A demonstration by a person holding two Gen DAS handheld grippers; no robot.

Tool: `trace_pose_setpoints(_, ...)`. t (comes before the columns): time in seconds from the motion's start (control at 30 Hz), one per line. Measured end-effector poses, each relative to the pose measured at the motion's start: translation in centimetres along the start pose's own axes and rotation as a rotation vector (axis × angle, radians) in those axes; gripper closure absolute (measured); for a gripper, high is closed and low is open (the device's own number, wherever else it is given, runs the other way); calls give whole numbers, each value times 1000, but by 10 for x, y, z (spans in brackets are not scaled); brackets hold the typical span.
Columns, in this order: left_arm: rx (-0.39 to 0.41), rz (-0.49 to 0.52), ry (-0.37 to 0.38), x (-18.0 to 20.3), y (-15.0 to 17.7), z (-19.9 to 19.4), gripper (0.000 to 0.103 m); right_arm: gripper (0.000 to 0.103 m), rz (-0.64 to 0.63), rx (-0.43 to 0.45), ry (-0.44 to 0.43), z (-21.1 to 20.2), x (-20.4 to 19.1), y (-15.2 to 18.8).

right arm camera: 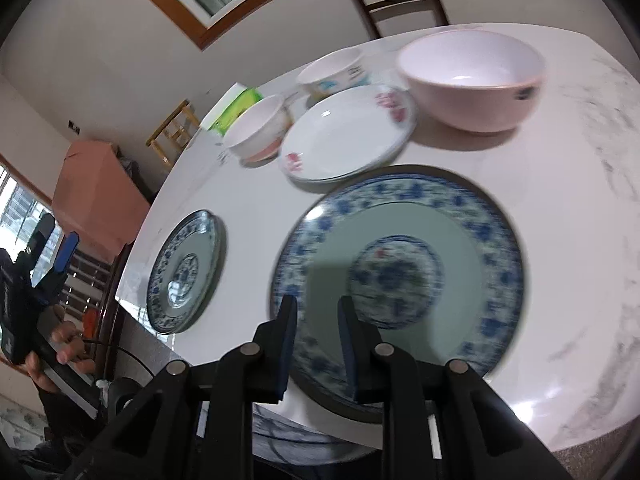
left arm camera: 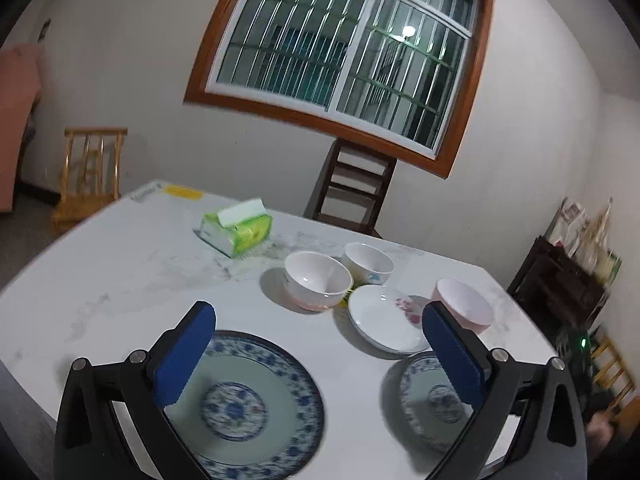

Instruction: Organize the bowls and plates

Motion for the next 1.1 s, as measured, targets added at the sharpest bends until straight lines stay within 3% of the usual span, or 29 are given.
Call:
trace_pose_setpoints(0.1,-83,-38,25,13,7,16,1,82,16,28,7,-18,18,-3)
trace_pose_setpoints(0.43,-474,-200,289,80,65,71,2,80,145,29,-8,-41,86,-13)
trace_pose_setpoints(0.63,-637,-220,389,124,100,88,5,79,195,6,-31,-36,110,-14)
trace_pose_setpoints(0.83,-750,-224,385,137,128,103,13,79,217,-7,-50,-25,121,-11)
trace_pose_setpoints(1.1,-800,-207,340,132,145,113,17,79,238,-19,-75,-14,126,-8)
Point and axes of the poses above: each gripper's, at about its wrist camera, not at the fingertips, and z roughly the way its jaws point, x to its right, y to its underside, the point moved 9 cm from there along z, roughly the way its jaws point, and after that the axes turned 8 degrees about -y, right-handed, at the moved point
